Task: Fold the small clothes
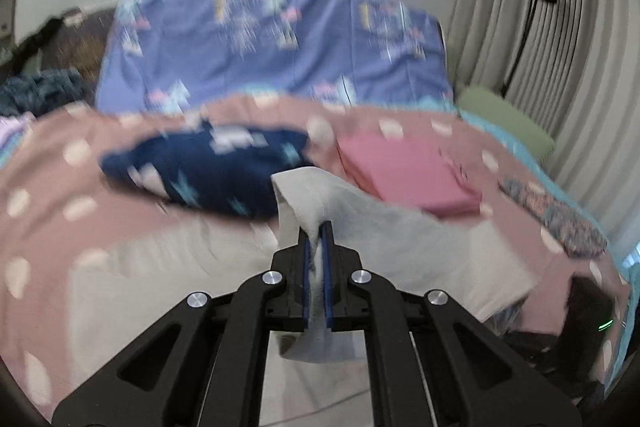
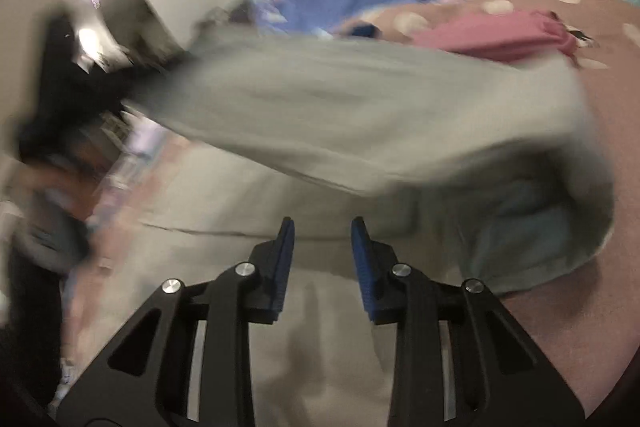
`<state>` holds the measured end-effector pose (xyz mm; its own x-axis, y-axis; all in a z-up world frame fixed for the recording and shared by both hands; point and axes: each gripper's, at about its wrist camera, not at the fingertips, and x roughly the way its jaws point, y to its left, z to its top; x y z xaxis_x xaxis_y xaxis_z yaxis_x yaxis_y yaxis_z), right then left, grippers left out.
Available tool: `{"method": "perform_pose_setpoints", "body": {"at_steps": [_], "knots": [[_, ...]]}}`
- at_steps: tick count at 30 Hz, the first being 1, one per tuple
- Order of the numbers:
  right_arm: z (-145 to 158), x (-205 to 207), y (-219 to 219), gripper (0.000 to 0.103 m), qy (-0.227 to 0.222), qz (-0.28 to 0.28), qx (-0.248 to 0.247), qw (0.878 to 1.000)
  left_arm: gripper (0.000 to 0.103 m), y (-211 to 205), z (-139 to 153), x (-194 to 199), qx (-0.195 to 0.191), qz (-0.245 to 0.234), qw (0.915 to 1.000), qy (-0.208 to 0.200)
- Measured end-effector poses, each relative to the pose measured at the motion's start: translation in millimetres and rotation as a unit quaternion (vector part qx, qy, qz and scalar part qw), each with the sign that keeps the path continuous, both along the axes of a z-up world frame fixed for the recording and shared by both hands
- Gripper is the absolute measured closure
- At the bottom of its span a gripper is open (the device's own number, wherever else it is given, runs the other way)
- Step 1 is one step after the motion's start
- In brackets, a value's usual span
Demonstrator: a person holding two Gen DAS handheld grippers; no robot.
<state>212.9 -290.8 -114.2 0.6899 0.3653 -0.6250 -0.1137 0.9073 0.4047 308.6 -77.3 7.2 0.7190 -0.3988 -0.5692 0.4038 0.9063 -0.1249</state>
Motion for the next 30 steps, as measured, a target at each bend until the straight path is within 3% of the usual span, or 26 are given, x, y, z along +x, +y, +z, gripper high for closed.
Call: {"method": "perform_pose_setpoints", "body": {"at_steps": [2, 4, 8, 17, 23, 26, 28, 30], "knots": [[-7.2, 5.9, -7.3, 0.079, 0.022, -0.026, 0.008, 0.999, 0.098, 12.7, 13.5, -2.8, 0.005, 0.014, 0.9997, -0.016], [-8.8, 4.8, -20.4, 0.079, 0.02, -0.052, 0.037, 0.998, 0.098, 33.3, 20.6, -7.5, 0.017, 0.04, 0.9986, -0.029], [-10.6, 5.9, -22.0, 0.08, 0.026, -0.059, 0.04, 0.997, 0.098, 76.1, 9.3, -7.2, 0.033, 0.091, 0.9953, -0.012], [-11.0, 6.2, -15.5, 0.069, 0.025, -0.037, 0.024, 0.999, 0.098, 131.6, -49.3, 2.9, 0.058, 0.141, 0.9873, 0.045], [-8.2, 4.1, -3.3, 0.054, 0.024, -0.006, 0.002, 1.0, 0.098, 155.1, -120.4, 12.0, 0.083, 0.167, 0.9752, 0.12], [-8.0, 4.7, -0.8, 0.05, 0.025, 0.004, -0.002, 1.0, 0.091, 156.1, -128.4, 7.1, 0.097, 0.169, 0.9749, 0.109], [-8.3, 5.0, -0.6, 0.048, 0.025, 0.007, 0.0, 1.0, 0.072, 155.4, -122.1, 5.9, 0.111, 0.18, 0.9721, 0.101], [-8.6, 5.1, -0.7, 0.048, 0.026, 0.009, 0.001, 1.0, 0.067, 152.3, -116.1, 3.2, 0.124, 0.178, 0.972, 0.09]]}}
